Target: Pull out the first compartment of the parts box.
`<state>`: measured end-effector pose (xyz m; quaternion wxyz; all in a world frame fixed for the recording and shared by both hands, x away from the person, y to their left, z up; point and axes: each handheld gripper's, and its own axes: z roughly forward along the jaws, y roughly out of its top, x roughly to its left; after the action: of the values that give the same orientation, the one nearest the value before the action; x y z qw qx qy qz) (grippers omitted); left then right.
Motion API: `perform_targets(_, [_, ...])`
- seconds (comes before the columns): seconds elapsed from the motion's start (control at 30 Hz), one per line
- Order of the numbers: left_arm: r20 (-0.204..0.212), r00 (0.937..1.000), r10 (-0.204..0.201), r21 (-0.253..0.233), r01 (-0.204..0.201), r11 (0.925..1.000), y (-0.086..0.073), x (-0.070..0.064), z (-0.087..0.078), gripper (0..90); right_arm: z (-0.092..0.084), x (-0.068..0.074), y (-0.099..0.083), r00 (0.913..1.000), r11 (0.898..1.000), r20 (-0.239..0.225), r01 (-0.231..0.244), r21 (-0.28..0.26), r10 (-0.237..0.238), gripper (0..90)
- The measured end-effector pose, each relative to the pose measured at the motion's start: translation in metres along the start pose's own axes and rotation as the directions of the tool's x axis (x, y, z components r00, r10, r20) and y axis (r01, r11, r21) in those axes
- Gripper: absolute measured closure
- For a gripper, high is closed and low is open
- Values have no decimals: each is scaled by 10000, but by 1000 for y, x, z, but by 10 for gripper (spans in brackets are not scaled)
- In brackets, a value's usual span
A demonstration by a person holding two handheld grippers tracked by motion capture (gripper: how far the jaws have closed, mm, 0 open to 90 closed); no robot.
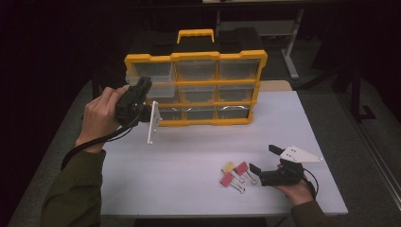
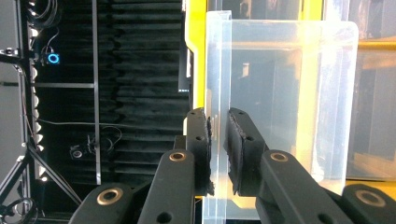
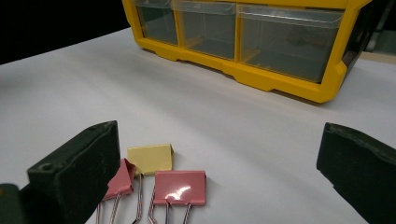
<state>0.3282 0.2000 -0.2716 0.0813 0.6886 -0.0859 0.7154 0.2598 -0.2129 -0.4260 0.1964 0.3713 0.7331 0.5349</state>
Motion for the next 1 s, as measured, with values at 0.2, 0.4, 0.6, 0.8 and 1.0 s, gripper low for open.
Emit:
perform_targets(0.2, [-28, 10000, -3, -90, 3, 10000, 1, 0, -6, 800, 0, 0, 0, 10000, 10000, 21, -13, -1, 13, 0])
perform_targets(0.4, [-86, 10000, -3, -123, 2, 9999, 1, -1, -12, 799, 0, 0, 0, 10000, 10000, 24, -10, -6, 10, 0])
perform_targets(0.6, [-146, 9999, -23, -217, 20, 9998, 2, -2, -17, 799, 0, 0, 0, 10000, 10000, 21, -25, -15, 25, 0])
perform_targets(0.8, [-125, 9999, 29, -227, -32, 9997, 3, -3, -20, 799, 0, 0, 0, 10000, 10000, 13, -20, -17, 20, 0])
perform_targets(1.0, [-116, 9999, 33, -293, -37, 9996, 2, -4, -21, 797, 0, 0, 0, 10000, 10000, 25, -28, -18, 28, 0])
